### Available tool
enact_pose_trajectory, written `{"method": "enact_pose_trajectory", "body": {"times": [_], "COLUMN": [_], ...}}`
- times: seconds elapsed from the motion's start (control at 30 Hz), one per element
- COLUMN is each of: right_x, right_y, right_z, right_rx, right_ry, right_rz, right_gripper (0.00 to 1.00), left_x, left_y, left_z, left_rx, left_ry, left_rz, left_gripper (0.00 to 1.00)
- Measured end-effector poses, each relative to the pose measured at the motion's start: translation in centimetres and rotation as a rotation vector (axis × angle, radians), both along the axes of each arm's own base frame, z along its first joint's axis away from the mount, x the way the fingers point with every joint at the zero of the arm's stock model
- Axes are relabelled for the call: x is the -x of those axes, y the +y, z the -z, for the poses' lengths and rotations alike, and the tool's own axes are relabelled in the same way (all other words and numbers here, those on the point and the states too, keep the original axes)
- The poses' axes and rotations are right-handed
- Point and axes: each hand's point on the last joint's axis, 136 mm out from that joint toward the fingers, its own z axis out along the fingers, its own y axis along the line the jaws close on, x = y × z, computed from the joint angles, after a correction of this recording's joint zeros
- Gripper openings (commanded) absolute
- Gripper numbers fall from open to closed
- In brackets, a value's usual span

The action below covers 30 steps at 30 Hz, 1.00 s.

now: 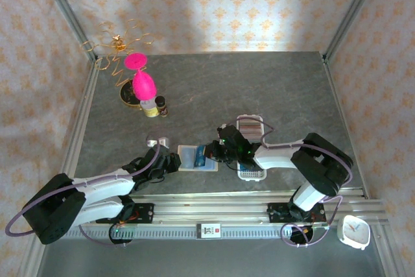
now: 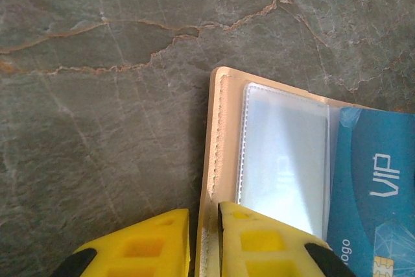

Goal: Put the credit cards into the card holder

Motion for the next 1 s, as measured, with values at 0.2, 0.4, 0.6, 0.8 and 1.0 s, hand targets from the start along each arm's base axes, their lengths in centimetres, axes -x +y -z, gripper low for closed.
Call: {"method": "enact_pose_trajectory", "body": {"times": [0.2, 0.4, 0.6, 0.8, 1.0], "right_x": [0.2, 0.3, 0.4, 0.1, 0.0], "right_y": [-0.3, -0.4, -0.5, -0.3, -0.2], "right_z": [0.2, 0.2, -0.5, -1.2, -1.1], "right_rx": [-0.011, -0.028, -0.062, -0.091, -0.091], "right_ry": [0.012, 0.020, 0.007, -0.006, -0.005], "right_rz": [0.018, 0.031, 0.040, 0.046, 0.050], "right_gripper": [0.00, 0.00, 0.00, 0.00, 0.00], "left_x": [-0.1, -0.1, -0.2, -0.2, -0.2], "left_y": [0.0, -0.1, -0.2, -0.3, -0.3], "left_z": [0.0, 0.0, 0.0, 0.0, -0.1], "left_rx": [0.001, 0.004, 0.006, 0.009, 0.012], "left_ry": [-0.001, -0.004, -0.006, -0.007, -0.007], "left_rz": [0.000, 0.000, 0.001, 0.002, 0.005], "left_gripper": [0.14, 0.13, 0.13, 0.13, 0.13]}}
